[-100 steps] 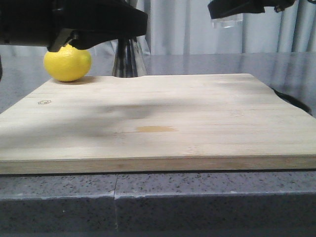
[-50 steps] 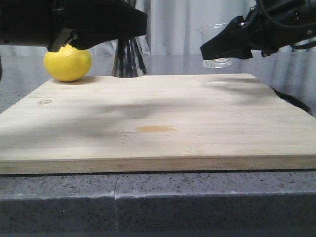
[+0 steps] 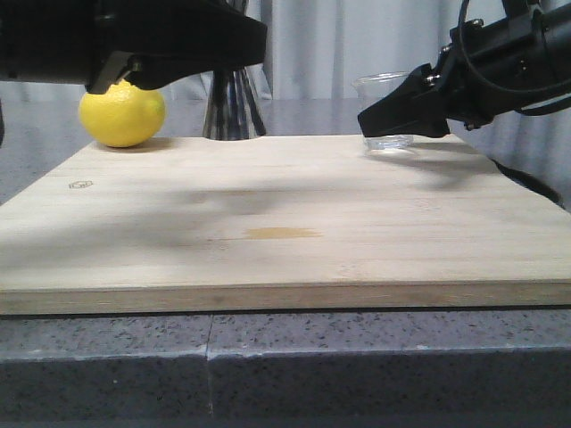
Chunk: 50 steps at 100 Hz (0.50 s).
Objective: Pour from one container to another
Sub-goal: 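Tilt the beaker upright and lower it with the right gripper, then set the beaker on the board, open and withdraw the right gripper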
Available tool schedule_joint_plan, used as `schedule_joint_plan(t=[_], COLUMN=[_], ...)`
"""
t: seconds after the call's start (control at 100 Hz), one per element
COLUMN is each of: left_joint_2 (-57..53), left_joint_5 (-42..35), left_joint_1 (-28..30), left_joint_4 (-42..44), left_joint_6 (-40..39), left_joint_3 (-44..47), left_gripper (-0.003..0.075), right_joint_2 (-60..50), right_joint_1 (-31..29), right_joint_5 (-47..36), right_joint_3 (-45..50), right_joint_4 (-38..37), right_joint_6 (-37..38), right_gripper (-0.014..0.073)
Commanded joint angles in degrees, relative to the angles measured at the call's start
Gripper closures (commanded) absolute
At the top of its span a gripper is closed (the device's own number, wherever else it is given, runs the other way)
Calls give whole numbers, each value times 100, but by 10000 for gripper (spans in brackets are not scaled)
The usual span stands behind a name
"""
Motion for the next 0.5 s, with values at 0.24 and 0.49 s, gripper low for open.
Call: schedule_joint_plan(t=[0.24, 0.49], left_joint_2=[-199, -199], left_joint_5=[-426, -426], left_joint_1=[13, 13], left_joint_4=[-231, -231], left_joint_6=[-31, -31], left_joint_3=[-170, -170], left_gripper=[739, 739], right_joint_2=[-195, 41], right_joint_1=[-38, -38], right_joint_5=[579, 850], right_joint_3=[-139, -139], right_joint_4=[275, 275], right_joint_6=[-132, -132], right_gripper=[368, 368])
